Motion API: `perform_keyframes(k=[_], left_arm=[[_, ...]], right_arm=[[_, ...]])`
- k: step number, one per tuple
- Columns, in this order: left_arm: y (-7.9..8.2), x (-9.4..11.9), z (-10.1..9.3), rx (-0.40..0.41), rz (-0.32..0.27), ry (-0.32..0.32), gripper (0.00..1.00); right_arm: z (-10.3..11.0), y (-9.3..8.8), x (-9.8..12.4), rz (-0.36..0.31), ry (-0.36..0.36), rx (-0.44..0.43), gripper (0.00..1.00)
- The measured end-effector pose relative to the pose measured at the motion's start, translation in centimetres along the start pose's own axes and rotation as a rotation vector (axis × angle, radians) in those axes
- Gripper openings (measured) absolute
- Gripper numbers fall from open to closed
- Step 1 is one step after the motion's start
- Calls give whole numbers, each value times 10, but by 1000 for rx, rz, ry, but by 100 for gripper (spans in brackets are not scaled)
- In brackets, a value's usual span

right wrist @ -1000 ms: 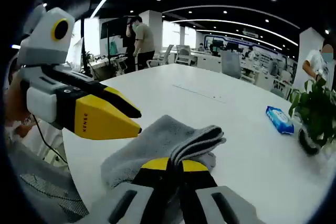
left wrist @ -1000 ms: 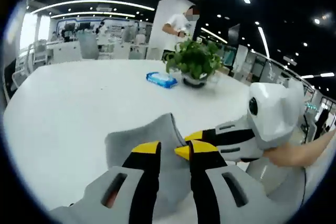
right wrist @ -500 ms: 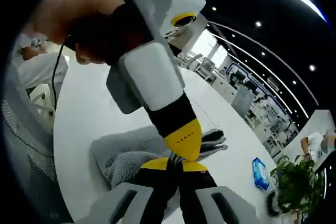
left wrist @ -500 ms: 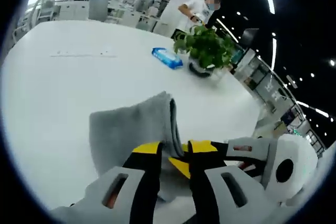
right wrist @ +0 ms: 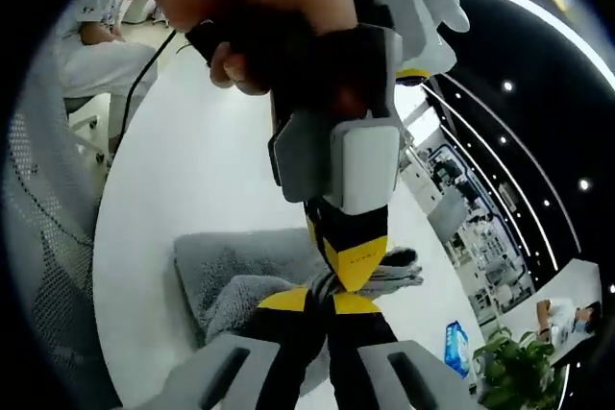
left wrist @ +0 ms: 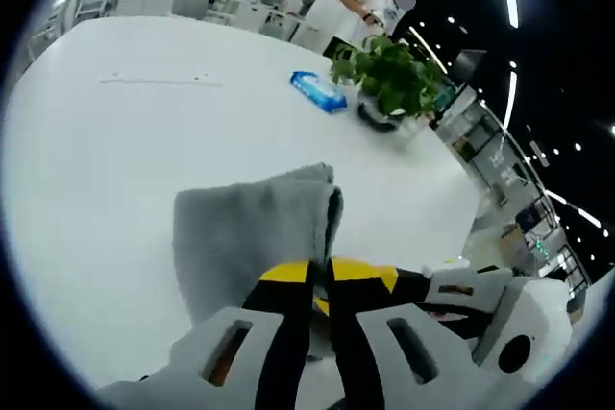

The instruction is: Open the folded towel by lifting each exposed corner and separating the folded layers until the towel lies flat within the target outline without major curled edges

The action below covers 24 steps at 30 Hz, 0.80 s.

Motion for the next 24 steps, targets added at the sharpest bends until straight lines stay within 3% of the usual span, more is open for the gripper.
perform_keyframes(k=[4, 6, 9, 11, 12, 14, 16, 17, 20, 22, 24], left_arm=[[4, 2, 7, -3, 22, -6, 2], [8, 5, 11, -6, 35, -6, 2], [12, 10, 17, -29, 36, 10, 1], [16, 15, 23, -35, 37, 15, 1], [17, 17, 26, -39, 42, 20, 1], [18, 21, 32, -60, 43, 40, 1], [20, 25, 39, -91, 46, 61, 1], [21, 27, 40, -87, 43, 61, 1], [25, 33, 48, -89, 35, 79, 1], [25, 36, 53, -95, 34, 89, 1], [25, 38, 60, -90, 35, 96, 1]], right_arm=[[0, 6, 4, -94, 37, -92, 6], [2, 10, 10, -177, 85, -192, 7], [-2, 11, 30, -389, 119, -502, 7], [-8, 2, 37, -418, 95, -579, 6], [-14, -9, 41, -416, 55, -605, 6], [-21, -36, 35, -338, -8, -665, 4], [-16, -74, 17, -141, -12, -745, 0], [-15, -80, 10, -127, 3, -726, 0], [4, -81, -10, -123, 95, -773, 0], [13, -77, -19, -98, 136, -694, 0], [31, -83, -35, -4, 199, -583, 0]])
Point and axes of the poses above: the point that each gripper's makers call its tool centre point, and the gripper's own axes: x roughly backward along the fingers, z roughly to its left, y roughly out of its top, the point moved 3 cm from there along x, roughly backward along the fingers, and after that the axes turned 15 degrees about y, right-handed, at the moved point
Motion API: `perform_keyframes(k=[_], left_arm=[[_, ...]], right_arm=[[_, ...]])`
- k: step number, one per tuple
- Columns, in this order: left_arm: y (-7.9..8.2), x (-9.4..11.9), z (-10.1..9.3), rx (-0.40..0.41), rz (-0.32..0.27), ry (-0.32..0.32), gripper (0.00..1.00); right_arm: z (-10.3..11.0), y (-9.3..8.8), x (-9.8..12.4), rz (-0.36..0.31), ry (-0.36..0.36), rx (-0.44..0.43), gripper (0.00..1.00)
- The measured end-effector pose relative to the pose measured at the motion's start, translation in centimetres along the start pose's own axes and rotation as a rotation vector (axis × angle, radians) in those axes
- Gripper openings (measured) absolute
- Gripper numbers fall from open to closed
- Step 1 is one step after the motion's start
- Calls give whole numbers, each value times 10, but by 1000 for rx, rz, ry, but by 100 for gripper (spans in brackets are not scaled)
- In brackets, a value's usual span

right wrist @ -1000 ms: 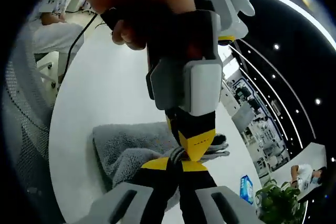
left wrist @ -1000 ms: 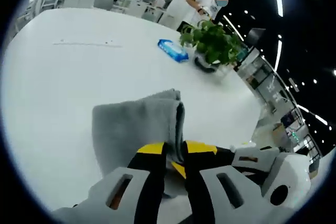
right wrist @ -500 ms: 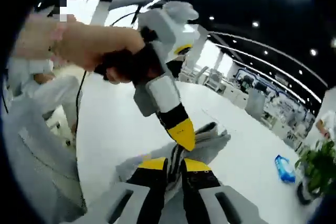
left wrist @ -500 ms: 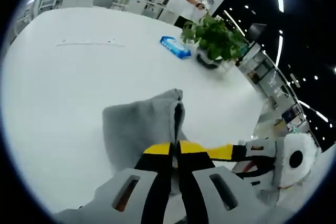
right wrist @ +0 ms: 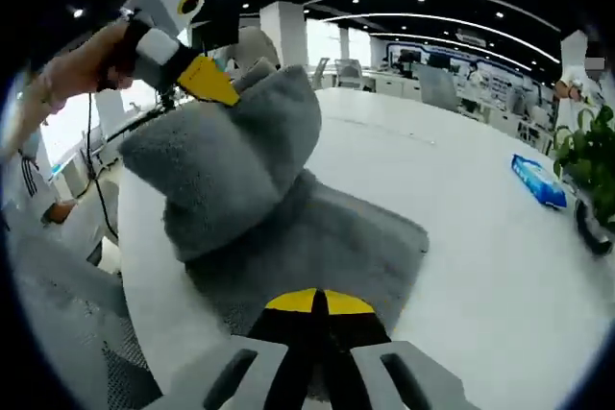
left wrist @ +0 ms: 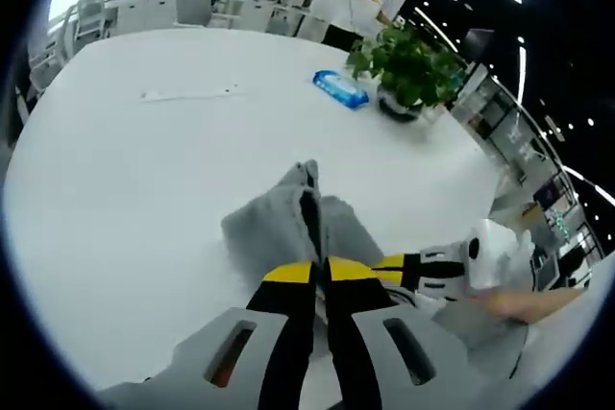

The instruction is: Open the folded towel by lifting each exposed corner and separating the folded layers until the towel lies flat within the target outline without major curled edges

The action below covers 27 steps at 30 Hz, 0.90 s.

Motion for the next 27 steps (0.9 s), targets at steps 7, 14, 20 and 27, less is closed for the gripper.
perform_keyframes(k=[7, 14, 20, 27], left_arm=[[-2, 5, 12, 23, -3, 14, 1], [-9, 8, 24, 4, 27, 41, 1], [-21, 10, 31, -8, 47, 58, 2], [-39, 15, 50, 11, 70, 109, 2]], right_arm=[[-4, 0, 3, -37, -6, -38, 0], [-16, -9, 16, -13, -37, -56, 0], [-36, -22, 34, -21, -90, -142, 0], [-42, -29, 42, -7, -128, -168, 0]])
Point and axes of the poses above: the point that each gripper's makers call its tool centre point, and the gripper's own axes: x roughly backward along the fingers, z roughly to its left, y roughly out of its top, the point moved 3 cm from there along x, roughly backward along the fingers, and after that the axes turned 15 degrees about y, right-handed, at the moved point
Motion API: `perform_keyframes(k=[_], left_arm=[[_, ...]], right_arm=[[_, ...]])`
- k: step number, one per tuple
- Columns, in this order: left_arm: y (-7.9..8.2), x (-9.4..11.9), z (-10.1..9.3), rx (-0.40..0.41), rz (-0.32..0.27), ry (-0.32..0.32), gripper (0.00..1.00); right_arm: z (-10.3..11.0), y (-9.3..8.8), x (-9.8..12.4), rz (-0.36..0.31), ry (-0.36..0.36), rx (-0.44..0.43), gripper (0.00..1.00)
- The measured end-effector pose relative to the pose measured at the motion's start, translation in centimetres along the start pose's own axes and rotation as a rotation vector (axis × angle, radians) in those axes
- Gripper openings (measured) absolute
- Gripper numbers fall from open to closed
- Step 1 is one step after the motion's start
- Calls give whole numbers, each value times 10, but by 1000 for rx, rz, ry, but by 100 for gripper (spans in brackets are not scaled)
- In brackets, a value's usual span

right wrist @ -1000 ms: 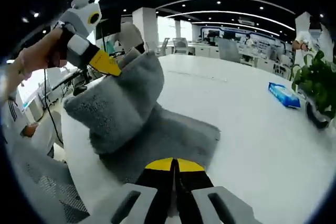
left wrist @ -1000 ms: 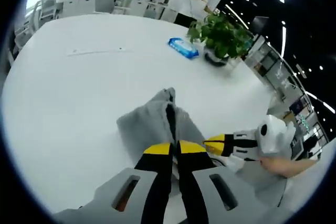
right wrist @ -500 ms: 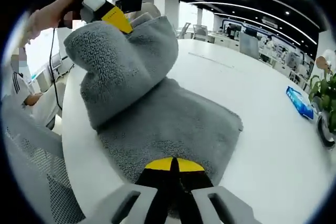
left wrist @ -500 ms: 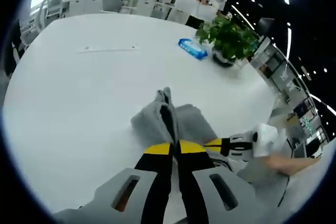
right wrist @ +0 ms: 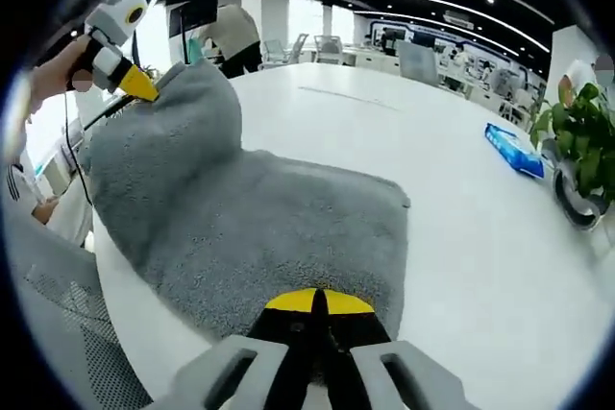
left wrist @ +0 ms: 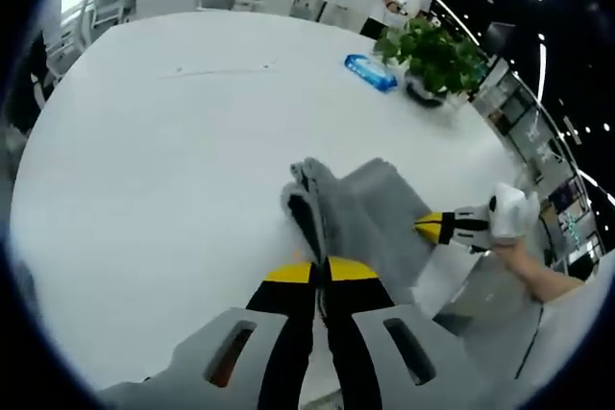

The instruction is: Open the folded towel by lifting each exposed corner and separating the folded layers until the towel lies flat within the target outline without major curled edges

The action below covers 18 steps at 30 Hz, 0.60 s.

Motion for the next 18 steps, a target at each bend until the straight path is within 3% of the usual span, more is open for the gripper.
perform_keyframes(k=[6, 11, 18], left_arm=[[-18, -3, 21, -22, 39, 80, 2], [-31, -10, 31, 25, 64, 97, 2], [-36, -21, 41, 63, 71, 124, 2]], right_arm=[[-2, -2, 3, 13, -17, -1, 0], [-2, -3, 4, 23, -30, 1, 0], [-1, -3, 4, 33, -40, -18, 0]])
Point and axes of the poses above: the point that each gripper's makers call its tool centre point, and the gripper's own axes: x roughly backward along the fingers, z roughly to its left, y roughly out of its top, the point moved 3 cm from there along x, roughly backward along the fingers, and after that the axes turned 15 degrees about y, right-handed, at the moved point
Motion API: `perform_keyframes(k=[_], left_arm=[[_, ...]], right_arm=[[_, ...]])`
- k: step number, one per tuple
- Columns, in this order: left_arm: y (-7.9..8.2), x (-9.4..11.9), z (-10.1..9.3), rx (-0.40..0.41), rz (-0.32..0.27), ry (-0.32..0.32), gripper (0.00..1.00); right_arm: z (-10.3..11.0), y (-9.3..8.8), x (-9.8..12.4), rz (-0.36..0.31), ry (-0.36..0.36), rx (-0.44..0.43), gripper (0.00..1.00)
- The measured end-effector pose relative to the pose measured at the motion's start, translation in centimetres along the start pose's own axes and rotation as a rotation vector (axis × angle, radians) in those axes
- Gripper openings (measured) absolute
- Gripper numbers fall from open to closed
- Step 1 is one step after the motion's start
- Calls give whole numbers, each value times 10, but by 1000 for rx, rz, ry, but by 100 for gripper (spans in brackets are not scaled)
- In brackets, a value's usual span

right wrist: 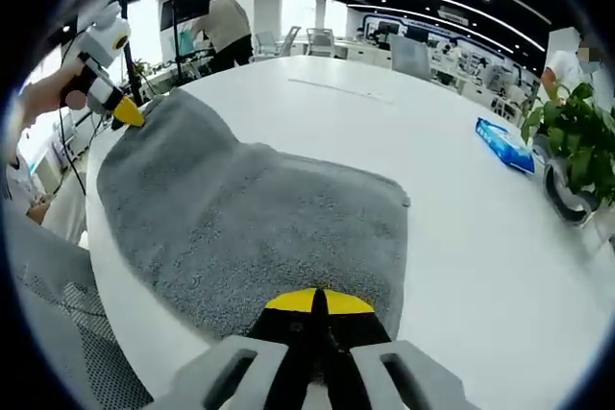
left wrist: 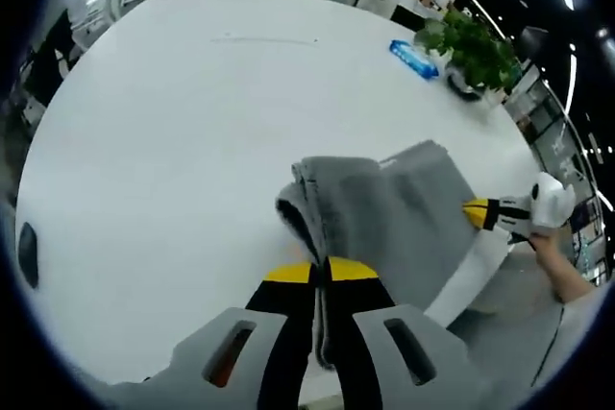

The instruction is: Open the folded towel by lifting each exposed corner and separating the folded layers until the towel lies flat within the target outline without major curled edges

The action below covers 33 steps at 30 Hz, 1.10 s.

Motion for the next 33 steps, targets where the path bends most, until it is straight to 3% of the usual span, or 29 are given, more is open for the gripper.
perform_keyframes(k=[8, 15, 20, 23, 24, 25, 27, 28, 29, 30, 31, 32, 33], left_arm=[[-18, -27, 6, -69, 39, 87, 2], [-26, -41, 11, -175, 32, 166, 3], [-24, -44, 16, -143, 35, 155, 4], [-23, -42, 22, -127, 34, 125, 8], [-21, -38, 23, -133, 20, 116, 11], [-14, -31, 22, -105, -44, 93, 15], [2, -14, 17, 42, -158, 45, 23], [7, -7, 15, 77, -193, 24, 24], [9, -2, 11, 71, -214, 5, 23], [12, 4, -1, 54, -253, -37, 23], [12, 5, -11, 37, -259, -50, 22], [11, 4, -26, -23, -268, -68, 21], [9, 1, -36, -57, -270, -72, 16]], right_arm=[[3, 1, -2, 44, -36, 85, 0], [1, 0, -2, 34, -35, 65, 0], [1, 0, -2, 34, -36, 70, 0], [0, 1, -1, -7, 25, 47, 0], [0, 1, 1, -39, 48, -10, 0], [1, 7, 7, -99, 80, -137, 0], [3, 28, 18, -234, 122, -176, 5], [3, 35, 23, -273, 119, -188, 5], [5, 38, 28, -260, 102, -143, 5], [14, 41, 26, -252, 128, -81, 3], [22, 41, 22, -238, 149, -72, 3], [33, 41, 16, -220, 185, -69, 2], [54, 42, 7, -212, 273, -45, 0]])
Point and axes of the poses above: the point that each gripper's makers call its tool centre point, and the gripper's own axes: x roughly backward along the fingers, z roughly to its left, y roughly out of its top, the point moved 3 cm from there along x, roughly backward along the fingers, and after that the axes turned 15 degrees about y, right-handed, at the moved point
